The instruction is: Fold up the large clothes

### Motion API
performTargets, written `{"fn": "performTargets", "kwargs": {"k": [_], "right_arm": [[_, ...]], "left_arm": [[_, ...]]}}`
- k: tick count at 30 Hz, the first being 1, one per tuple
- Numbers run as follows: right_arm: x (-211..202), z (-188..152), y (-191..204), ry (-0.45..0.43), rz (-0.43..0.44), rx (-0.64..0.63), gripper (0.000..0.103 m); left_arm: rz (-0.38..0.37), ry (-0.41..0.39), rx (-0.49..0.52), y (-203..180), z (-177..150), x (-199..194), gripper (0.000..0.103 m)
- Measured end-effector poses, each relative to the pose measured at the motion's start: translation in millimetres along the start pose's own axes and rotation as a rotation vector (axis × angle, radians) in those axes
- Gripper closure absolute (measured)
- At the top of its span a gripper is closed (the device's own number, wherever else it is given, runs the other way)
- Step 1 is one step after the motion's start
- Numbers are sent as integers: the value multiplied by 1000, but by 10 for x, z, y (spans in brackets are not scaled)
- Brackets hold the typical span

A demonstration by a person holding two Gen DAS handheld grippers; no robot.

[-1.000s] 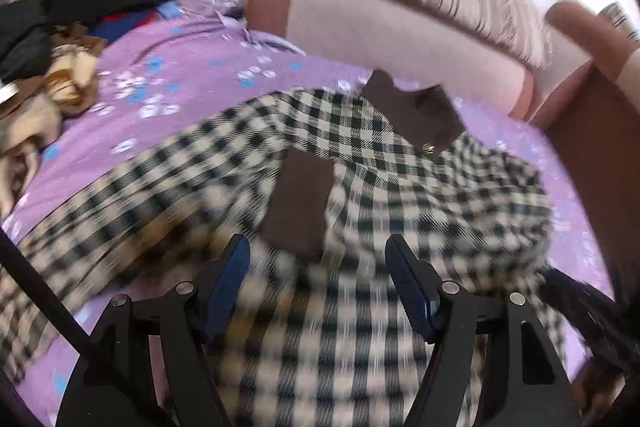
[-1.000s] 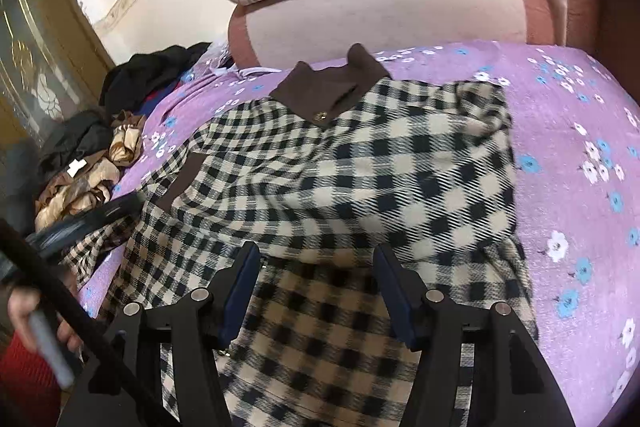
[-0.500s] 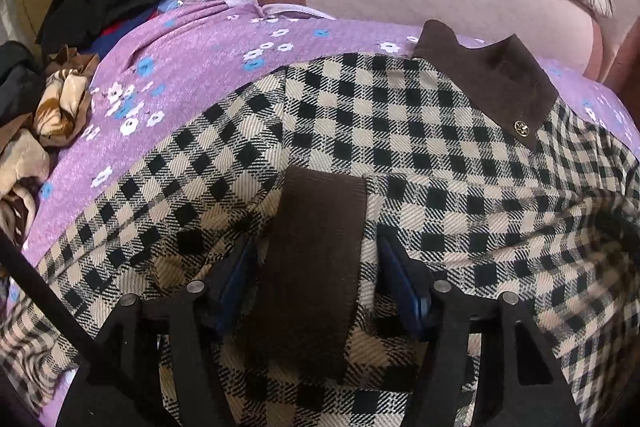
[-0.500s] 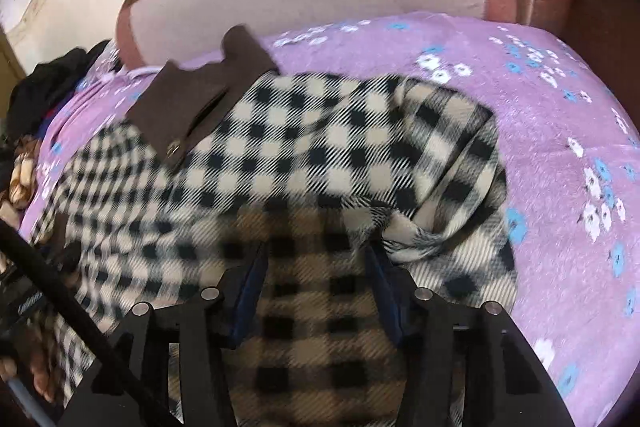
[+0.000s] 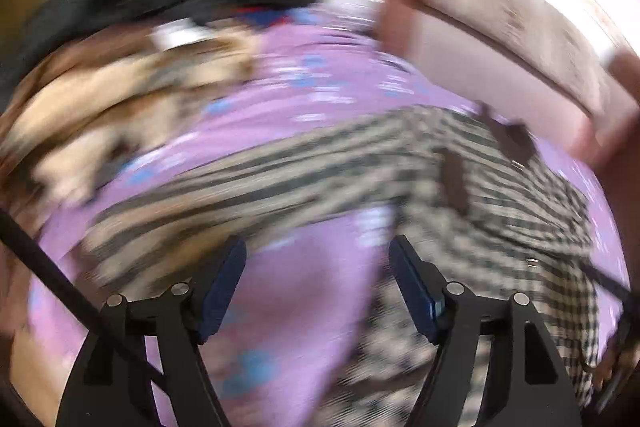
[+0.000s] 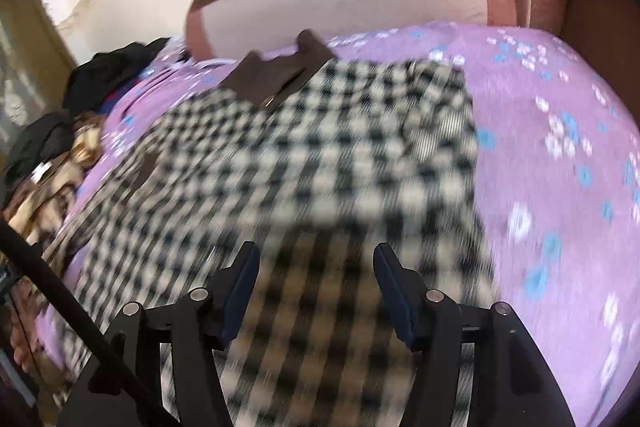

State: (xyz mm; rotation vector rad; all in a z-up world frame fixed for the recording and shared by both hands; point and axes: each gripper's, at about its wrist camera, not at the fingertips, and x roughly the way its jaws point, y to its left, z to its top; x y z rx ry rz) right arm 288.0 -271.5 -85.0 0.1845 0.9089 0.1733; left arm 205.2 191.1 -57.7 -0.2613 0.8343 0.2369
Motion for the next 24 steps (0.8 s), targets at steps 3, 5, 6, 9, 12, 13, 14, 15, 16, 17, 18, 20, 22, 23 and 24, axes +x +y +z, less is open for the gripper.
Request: {"fn": "performTargets", "kwargs": {"k": [3,5,6,9,12,13,14,15,16,17,18,20,22,23,24], "right_arm": [[-123,-303,136,19,26,-23,38],[-183,-462,237,27,23,-50,38],[-204,-535,290,31,21,-67,38],[-272,-707,472,40,12,-127,38],[-341,-841,624,37,3,-171,38],[-352,-869,651,38,2,-178,38],[-362,-904,680,40,0,-184,38],[-367,-928,703,43,-3,-189,38],[-367,-956,718,46,-8,-193,38],[-364,-971,720,47,-13,-193,38],[-359,-988,709,50,-17,-187,38],[-345,-1003,659,55,-18,-163,38],[-345,-1010,615,56,-13,-145,38],[-352,-1015,593,54,-10,-139,38],[-362,-1022,575,50,-7,-137,38]], "left_arm": [[88,1,-126,694,-155,-145,29],[121,18,-213,1071,-250,-162,29],[125,28,-265,1269,-305,-161,29],[55,39,-387,1674,-424,-99,27],[-20,66,-478,1863,-463,71,26],[-38,68,-497,1862,-472,122,21],[-50,38,-504,1857,-438,123,17],[-62,29,-503,1841,-406,128,17],[-93,36,-501,1807,-353,158,17],[-110,43,-500,1780,-309,191,23],[-108,59,-490,1731,-247,228,32],[-62,96,-449,1626,-146,290,91],[-38,104,-411,1505,-36,280,92],[-18,77,-371,1381,39,202,92],[-15,59,-346,1277,98,153,92]]}}
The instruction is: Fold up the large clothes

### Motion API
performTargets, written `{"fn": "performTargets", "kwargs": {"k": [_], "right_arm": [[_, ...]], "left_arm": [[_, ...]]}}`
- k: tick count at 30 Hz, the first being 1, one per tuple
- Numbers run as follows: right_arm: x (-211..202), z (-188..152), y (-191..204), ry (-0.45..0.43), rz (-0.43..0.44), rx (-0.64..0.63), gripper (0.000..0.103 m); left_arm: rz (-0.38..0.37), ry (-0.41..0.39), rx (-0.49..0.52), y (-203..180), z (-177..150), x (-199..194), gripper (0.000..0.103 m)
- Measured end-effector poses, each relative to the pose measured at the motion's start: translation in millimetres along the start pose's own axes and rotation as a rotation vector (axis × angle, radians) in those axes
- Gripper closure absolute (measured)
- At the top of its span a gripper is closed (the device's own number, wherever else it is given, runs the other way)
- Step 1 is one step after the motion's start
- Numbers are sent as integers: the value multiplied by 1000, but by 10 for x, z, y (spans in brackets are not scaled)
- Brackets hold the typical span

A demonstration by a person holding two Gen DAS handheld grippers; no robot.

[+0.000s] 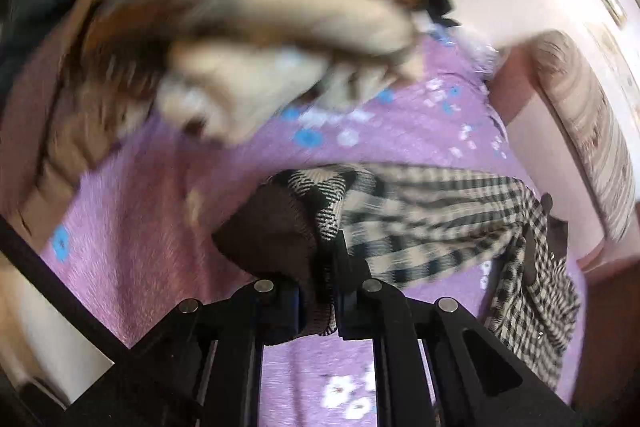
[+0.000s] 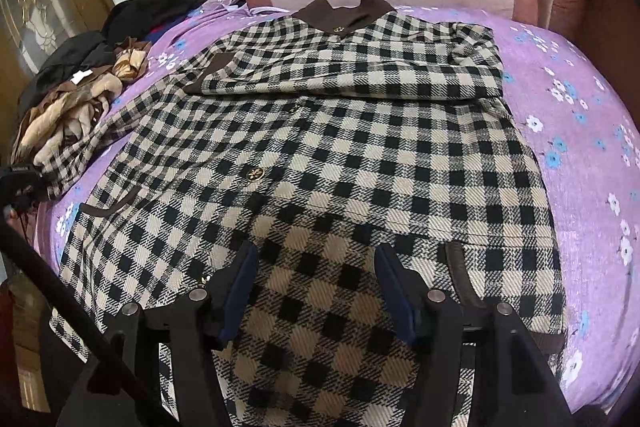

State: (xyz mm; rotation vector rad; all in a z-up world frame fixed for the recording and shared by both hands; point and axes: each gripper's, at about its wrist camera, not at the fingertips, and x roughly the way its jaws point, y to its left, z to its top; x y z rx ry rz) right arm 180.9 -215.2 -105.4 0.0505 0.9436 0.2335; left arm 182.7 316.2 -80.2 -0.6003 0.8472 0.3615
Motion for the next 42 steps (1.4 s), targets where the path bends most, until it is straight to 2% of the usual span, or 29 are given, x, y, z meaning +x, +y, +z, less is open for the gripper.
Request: {"fn": "performTargets", "kwargs": {"k": [2,5,8,9,14,16,18,19,21,23,24,26,30,34,37,41,42], "right_arm": [[-18,-19,-31,-9,5,1,38],[-32,-29,-76,-18,23,16,38],[-58,-37,-148,-36,46,45,38],[-67,-38,-165,-41,50,53,38],[-103,-59,-354,-63,63,114,38],[-104,-72,-471,-64,55,143,38],[-107,-76,-600,-63,60,176,38],[-120,-70,-658,-66,62,192,38],[-159,-43,-759,-76,51,212,38],[-192,7,-821,-91,50,222,38],[-204,45,-830,-98,48,220,38],[-205,155,-807,-111,50,204,38],[-140,420,-663,-149,58,147,38],[95,812,-492,-153,88,119,38],[322,1048,-372,-137,75,101,38],[704,1269,-196,-88,-30,29,36],[784,1299,-173,-70,-38,15,52]], "left_arm": [[-22,-34,51,-270,16,-143,92],[-118,-56,141,-930,-9,-311,92],[-219,-44,230,-1585,-109,-358,92],[-269,-24,277,-1938,-204,-344,92],[-415,73,455,-3172,-778,-136,92],[-436,105,514,-3510,-1019,-38,91],[-447,163,567,-3774,-1260,103,86],[-455,198,573,-3824,-1353,132,80],[-494,255,543,-3854,-1458,194,66],[-509,255,526,-3758,-1487,165,41],[-504,236,529,-3650,-1485,100,39],[-481,207,538,-3442,-1468,10,37],[-288,104,524,-2831,-1355,-17,37],[-158,53,470,-2239,-1240,15,37],[-122,46,442,-1959,-1159,52,37],[-127,46,404,-1801,-1100,118,36],[-127,40,402,-1785,-1087,108,36]]}}
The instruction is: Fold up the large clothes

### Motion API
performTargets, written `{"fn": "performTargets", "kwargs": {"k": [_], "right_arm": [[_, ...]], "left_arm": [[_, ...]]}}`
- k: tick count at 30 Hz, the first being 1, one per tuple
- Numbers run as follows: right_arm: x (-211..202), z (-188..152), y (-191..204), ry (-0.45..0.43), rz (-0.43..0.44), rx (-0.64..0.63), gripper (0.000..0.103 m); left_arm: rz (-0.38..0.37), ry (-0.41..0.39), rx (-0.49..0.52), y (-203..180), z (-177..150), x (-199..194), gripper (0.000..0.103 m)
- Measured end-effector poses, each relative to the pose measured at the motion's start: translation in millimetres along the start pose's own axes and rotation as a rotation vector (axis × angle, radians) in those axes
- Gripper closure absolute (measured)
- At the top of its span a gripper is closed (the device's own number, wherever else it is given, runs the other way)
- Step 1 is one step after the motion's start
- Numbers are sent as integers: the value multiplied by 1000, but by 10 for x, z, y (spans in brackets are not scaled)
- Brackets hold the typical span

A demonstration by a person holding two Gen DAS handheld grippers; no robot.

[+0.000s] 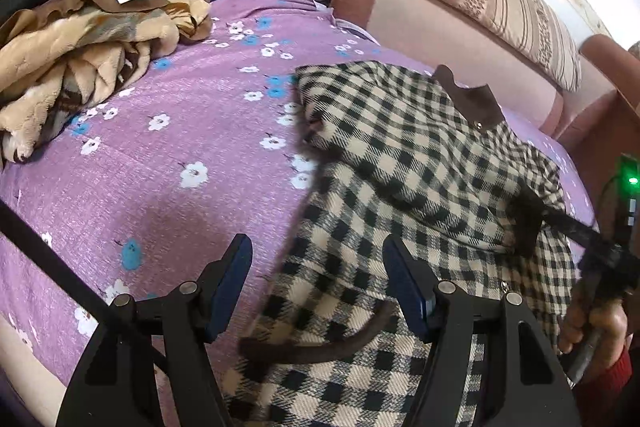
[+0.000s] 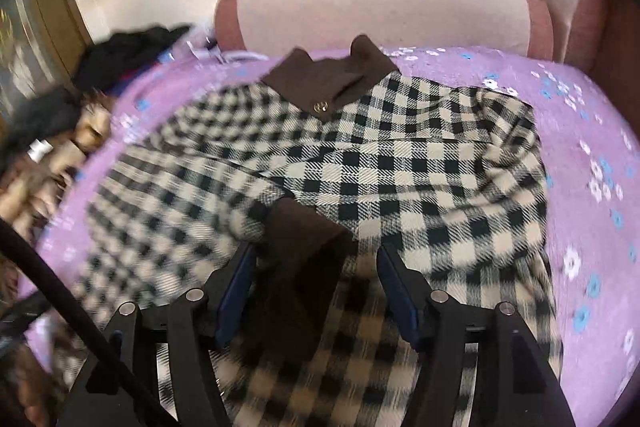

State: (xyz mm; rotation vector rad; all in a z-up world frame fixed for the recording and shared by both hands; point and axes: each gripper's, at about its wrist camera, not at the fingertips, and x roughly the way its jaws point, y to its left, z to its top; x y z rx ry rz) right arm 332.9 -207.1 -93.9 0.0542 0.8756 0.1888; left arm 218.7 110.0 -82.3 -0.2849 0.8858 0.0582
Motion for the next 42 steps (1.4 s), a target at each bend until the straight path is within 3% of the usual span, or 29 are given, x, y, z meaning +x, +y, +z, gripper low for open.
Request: {"fn": "performTargets", "kwargs": {"k": [2,3,7,10,13,17,20,23,29,31,32,35,36,38,42], "right_arm": [[79,34,29,48,40,-11,100],[28,60,49,37,53,-18,100],[-339,262,39,-59,66,-45,101],[-456,433,-101,-98,9,-46,101],[-344,577,-342,-73,-80,-24,101],[43,638,-743,4,-215,29,101],[237,673,-1018,40,-269,90,101],[368,696,-1230,70,-264,137,101],[457,648,-1321,62,-261,140,99],[401,658,-1336,67,-256,140,93],[323,668,-1332,57,-254,146,85],[-200,661,-1273,-85,-294,163,67],[-298,670,-1250,-114,-291,160,67],[-408,718,-1169,-129,-248,150,67],[-169,791,-859,-47,-124,100,70]], "left_arm": [[-2,-14,10,-17,28,-22,36],[-4,-23,20,-41,46,-51,36],[-2,-53,60,-145,220,-4,36],[1,-68,75,-232,409,113,36],[13,-79,77,-299,613,306,36],[33,-8,77,-356,832,744,36],[82,47,93,-484,908,1124,36],[131,105,106,-518,901,1410,35],[119,97,112,-472,867,1425,30],[113,118,118,-449,886,1335,31],[92,111,112,-413,895,1218,31],[41,69,99,-289,904,896,31],[37,58,94,-269,905,826,31],[33,42,81,-268,937,735,31],[5,79,85,-445,998,887,31]]}}
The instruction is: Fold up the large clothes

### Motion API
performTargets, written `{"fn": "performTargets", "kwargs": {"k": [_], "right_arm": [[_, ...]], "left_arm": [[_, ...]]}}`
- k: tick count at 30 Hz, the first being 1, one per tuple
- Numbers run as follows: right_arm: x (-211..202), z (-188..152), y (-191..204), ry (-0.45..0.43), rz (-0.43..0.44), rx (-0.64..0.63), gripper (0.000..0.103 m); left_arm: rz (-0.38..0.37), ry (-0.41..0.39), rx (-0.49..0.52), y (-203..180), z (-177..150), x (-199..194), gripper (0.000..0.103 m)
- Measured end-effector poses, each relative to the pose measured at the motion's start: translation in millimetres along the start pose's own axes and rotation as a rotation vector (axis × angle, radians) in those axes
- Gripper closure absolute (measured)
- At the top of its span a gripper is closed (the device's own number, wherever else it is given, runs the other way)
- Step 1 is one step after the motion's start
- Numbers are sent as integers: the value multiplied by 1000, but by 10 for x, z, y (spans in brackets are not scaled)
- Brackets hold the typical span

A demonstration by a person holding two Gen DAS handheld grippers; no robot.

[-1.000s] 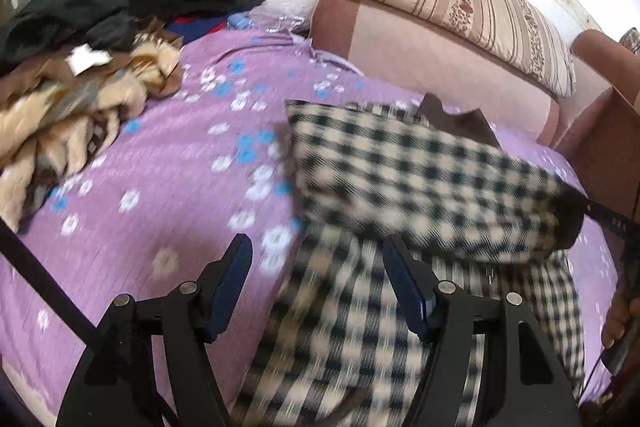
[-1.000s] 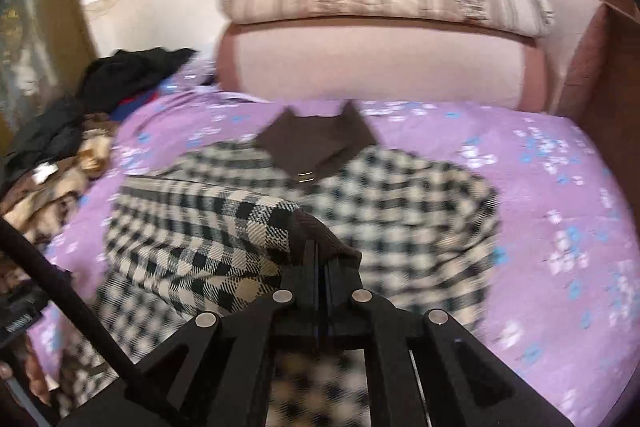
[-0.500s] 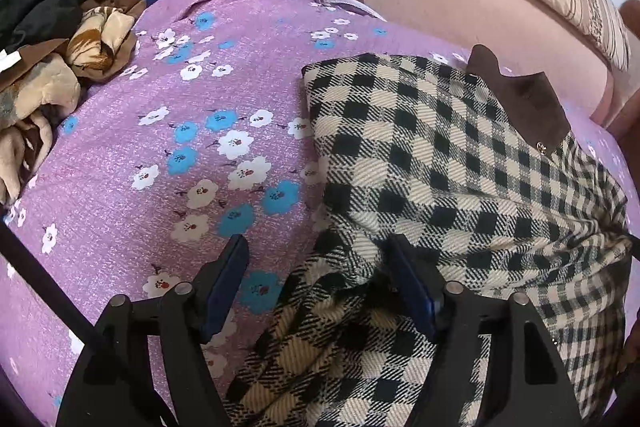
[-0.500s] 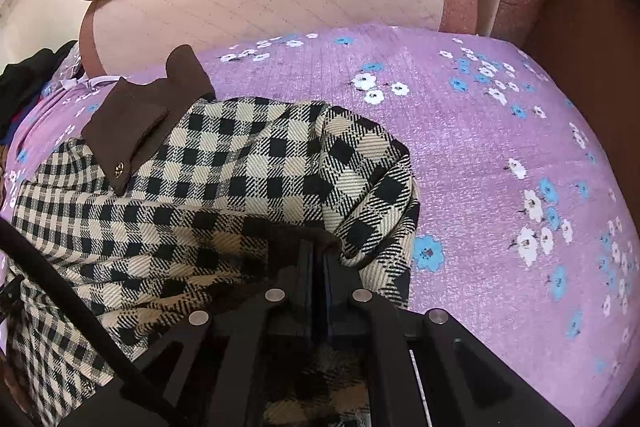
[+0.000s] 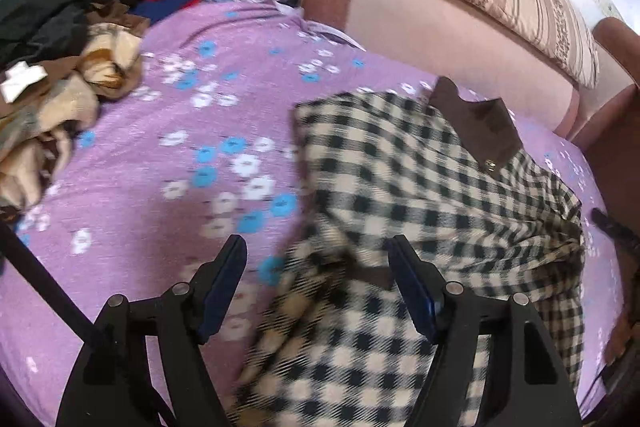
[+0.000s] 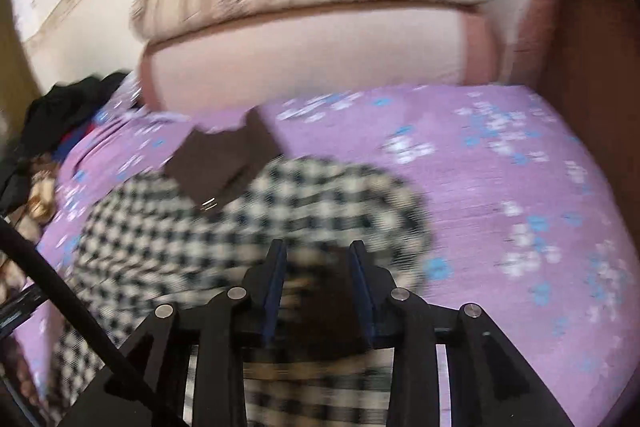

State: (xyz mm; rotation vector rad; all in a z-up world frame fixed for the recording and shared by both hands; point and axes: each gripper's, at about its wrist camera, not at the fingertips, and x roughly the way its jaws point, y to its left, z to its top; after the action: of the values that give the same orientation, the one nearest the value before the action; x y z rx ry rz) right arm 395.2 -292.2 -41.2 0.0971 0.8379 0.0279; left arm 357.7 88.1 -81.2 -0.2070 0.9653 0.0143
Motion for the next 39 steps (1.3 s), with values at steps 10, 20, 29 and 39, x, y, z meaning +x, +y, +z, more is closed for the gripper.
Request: {"fn": "performTargets", "kwargs": {"k": [10,20,29,39], "right_arm": [[312,-731,81,161,85,-41,72],[-856,-1239,-953,73,92,192,44],[-930,-1876,-1741,106,324,545,43],[-903,-2350,-1304,206,644,586,43]], "left_arm": [[87,114,96,2,-259,368,31],[-31,76,-115,1047,-744,-390,29],[-342,130,-129,1066,-1223,-537,29],[-466,149,-73,859,-1768,-792,40]]}}
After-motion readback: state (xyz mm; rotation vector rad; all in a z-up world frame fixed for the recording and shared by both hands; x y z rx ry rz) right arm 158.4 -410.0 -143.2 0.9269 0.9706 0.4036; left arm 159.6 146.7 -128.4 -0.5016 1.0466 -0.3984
